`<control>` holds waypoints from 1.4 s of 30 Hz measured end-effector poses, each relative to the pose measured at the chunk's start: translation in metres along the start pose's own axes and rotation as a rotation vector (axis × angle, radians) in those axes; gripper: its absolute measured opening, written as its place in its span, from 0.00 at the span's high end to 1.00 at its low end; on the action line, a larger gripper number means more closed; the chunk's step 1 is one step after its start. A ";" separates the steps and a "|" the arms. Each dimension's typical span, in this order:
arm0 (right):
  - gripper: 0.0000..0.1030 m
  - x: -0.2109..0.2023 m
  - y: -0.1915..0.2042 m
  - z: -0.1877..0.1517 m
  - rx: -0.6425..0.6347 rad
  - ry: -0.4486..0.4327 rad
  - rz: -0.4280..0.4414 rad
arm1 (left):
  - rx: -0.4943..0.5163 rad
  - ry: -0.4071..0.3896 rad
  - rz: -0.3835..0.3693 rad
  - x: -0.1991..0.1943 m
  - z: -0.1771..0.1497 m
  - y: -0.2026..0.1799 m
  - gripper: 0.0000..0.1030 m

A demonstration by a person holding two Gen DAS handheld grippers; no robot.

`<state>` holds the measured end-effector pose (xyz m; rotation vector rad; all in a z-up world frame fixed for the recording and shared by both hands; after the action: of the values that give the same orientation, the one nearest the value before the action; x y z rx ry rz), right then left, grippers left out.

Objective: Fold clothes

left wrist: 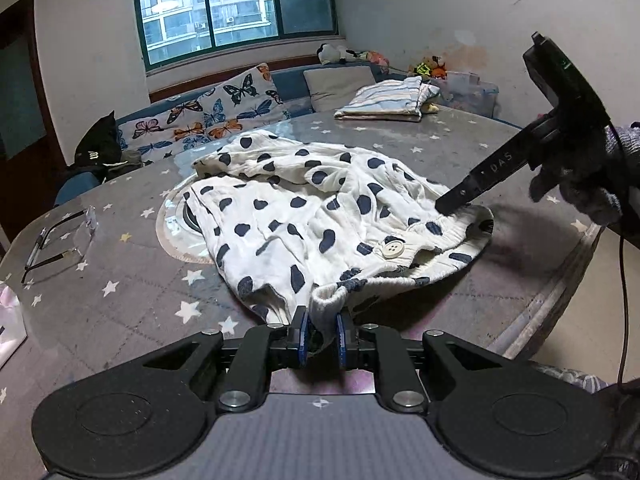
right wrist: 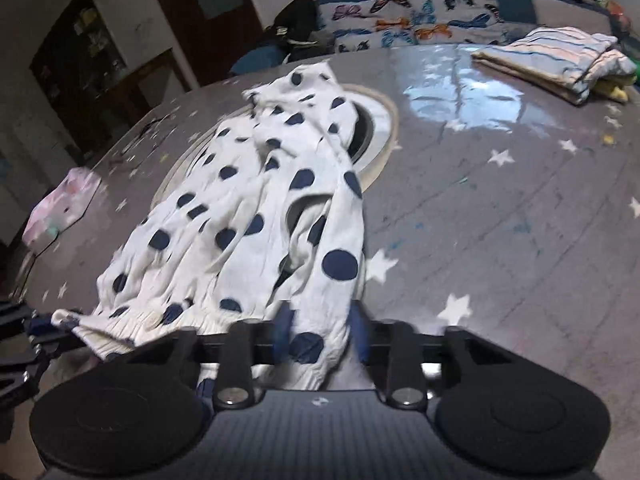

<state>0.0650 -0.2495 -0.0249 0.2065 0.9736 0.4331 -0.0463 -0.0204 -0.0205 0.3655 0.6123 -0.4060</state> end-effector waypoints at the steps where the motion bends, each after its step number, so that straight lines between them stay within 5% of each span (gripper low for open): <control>1: 0.90 -0.004 0.002 -0.002 -0.011 0.002 0.003 | 0.004 0.003 -0.005 0.000 -0.001 -0.001 0.86; 6: 0.90 -0.024 0.004 -0.021 -0.058 0.063 0.003 | 0.007 0.032 -0.075 -0.005 -0.008 -0.001 0.83; 9: 0.75 -0.030 0.004 -0.024 -0.073 0.073 0.013 | -0.005 0.034 -0.090 -0.008 -0.008 0.006 0.81; 13: 0.74 -0.042 0.009 -0.006 -0.113 0.029 0.014 | -0.007 -0.002 -0.080 -0.020 0.000 0.019 0.61; 18: 0.69 -0.049 0.023 0.029 -0.191 -0.043 0.012 | -0.023 -0.068 -0.045 -0.036 0.012 0.034 0.50; 31: 0.64 0.021 0.103 0.136 -0.405 -0.119 0.023 | -0.132 -0.096 0.023 0.046 0.051 0.061 0.50; 42: 0.64 0.115 0.156 0.188 -0.513 -0.097 -0.001 | -0.241 -0.036 -0.032 0.089 0.041 0.081 0.61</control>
<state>0.2370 -0.0542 0.0489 -0.2352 0.7397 0.6498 0.0767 0.0084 -0.0274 0.1180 0.6249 -0.3641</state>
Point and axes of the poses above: each gripper's, at about its wrist camera, not at the fingertips, and x roughly the way its jaws point, y to its left, z to its top, the point moved 5 cm from there along x, roughly the way its jaws point, and after that the axes turned 8 degrees about x, right-handed, at the moved point
